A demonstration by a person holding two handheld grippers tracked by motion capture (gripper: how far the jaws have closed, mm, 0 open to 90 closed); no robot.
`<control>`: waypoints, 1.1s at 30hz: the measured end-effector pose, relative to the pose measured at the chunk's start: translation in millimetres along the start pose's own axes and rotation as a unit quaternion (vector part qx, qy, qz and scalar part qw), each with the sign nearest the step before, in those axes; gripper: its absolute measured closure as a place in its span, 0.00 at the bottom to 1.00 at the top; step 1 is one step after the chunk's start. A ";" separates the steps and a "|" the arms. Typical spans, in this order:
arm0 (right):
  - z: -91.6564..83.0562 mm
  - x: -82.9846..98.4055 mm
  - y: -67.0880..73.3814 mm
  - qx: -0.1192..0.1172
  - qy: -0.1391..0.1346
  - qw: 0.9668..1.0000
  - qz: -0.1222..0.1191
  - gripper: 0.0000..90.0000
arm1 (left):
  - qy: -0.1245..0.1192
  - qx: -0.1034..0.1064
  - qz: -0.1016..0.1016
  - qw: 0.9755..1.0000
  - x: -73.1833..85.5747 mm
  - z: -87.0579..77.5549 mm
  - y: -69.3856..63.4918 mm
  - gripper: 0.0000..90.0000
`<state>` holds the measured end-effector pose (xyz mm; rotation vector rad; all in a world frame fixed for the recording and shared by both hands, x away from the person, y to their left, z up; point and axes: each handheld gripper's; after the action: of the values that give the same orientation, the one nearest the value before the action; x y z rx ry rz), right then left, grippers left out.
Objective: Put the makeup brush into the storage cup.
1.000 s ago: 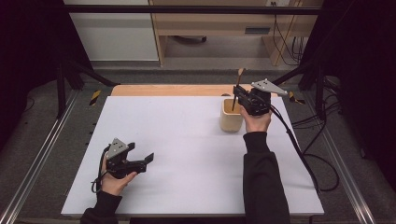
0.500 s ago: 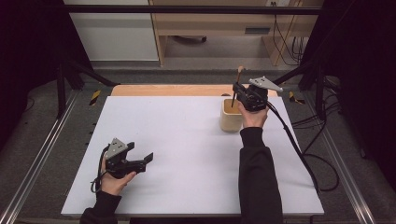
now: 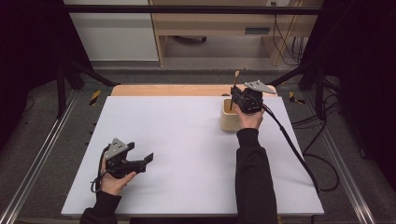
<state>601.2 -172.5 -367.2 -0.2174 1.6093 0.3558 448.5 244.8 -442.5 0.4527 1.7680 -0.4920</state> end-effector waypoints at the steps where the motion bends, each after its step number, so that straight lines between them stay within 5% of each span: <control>1: 0.0 0.0 0.0 0.000 0.000 1.000 0.000 0.92 | 0.000 0.000 0.000 1.000 0.0 0.0 0.0 0.11; 12: 1.3 27.1 -2.8 0.006 0.025 1.000 0.004 0.92 | 0.001 -0.001 0.003 1.000 0.2 0.3 -0.3 0.11; 33: -1.0 48.1 -1.0 0.008 0.061 0.998 -0.012 0.89 | 0.005 -0.002 0.006 1.000 0.7 1.0 -1.1 0.11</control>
<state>597.2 -170.2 -415.1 -0.2498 1.7279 0.3166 448.5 243.4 -443.3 0.4627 1.7748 -0.4793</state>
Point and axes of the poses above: each handheld gripper's, and its own axes: z roughly forward along the jaws, x roughly out of its underside, y roughly to its left, and after that the axes turned 13 degrees about -y, right-handed
